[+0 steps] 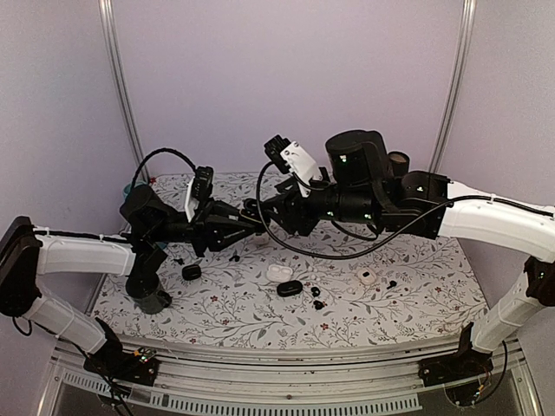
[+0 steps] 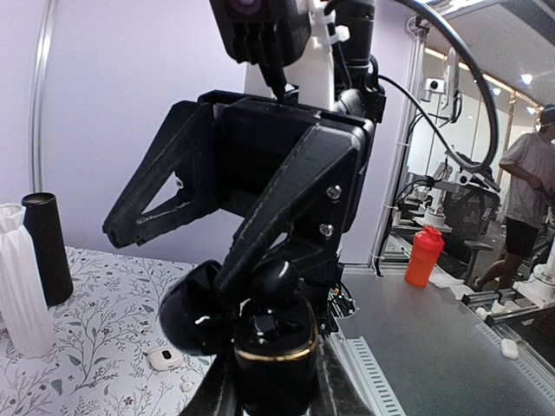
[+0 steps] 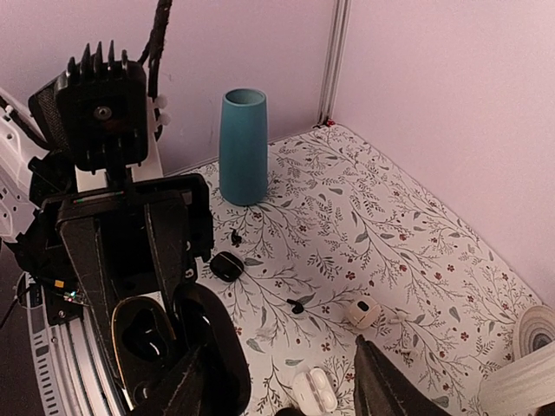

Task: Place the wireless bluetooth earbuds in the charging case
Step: Adjust the right earbud in the right side groove of the charging case, then move the left earbud to the center of the board.

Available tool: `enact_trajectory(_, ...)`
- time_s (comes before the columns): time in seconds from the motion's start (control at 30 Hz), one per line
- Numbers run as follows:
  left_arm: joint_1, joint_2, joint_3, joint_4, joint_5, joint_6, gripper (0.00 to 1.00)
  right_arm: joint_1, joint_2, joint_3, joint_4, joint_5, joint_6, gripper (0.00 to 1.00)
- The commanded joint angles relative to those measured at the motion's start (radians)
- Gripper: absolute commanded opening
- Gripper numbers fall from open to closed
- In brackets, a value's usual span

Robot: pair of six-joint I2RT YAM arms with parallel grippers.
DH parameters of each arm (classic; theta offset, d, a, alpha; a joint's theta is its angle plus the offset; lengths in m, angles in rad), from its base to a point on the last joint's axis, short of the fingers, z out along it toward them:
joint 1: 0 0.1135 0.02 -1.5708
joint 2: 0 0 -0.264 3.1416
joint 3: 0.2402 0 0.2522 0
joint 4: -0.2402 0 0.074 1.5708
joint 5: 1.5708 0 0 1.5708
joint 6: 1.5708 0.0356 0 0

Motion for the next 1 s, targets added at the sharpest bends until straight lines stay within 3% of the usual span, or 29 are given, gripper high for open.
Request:
enact_trajectory(0.0,-0.01,-0.015,-0.002,0.11,0.053,0.023,0.0,0.0,-0.018,0.008,-0.021,0.048,0.003,0.56)
enact_trajectory(0.3,-0.012,-0.013,-0.009,0.124,0.05,0.038,0.0,0.0,-0.039,0.011,-0.021,0.074,0.02,0.58)
enact_trajectory(0.47,-0.012,-0.026,-0.019,0.049,-0.027,0.116,0.0,-0.006,-0.072,0.008,-0.011,0.048,0.039,0.59)
enact_trajectory(0.7,-0.024,-0.043,-0.053,0.026,-0.178,0.234,0.0,-0.045,-0.156,-0.083,0.059,-0.033,0.187,0.63)
enact_trajectory(0.97,-0.042,-0.069,-0.065,-0.03,-0.276,0.335,0.0,-0.115,-0.226,-0.246,0.081,0.049,0.347,0.67)
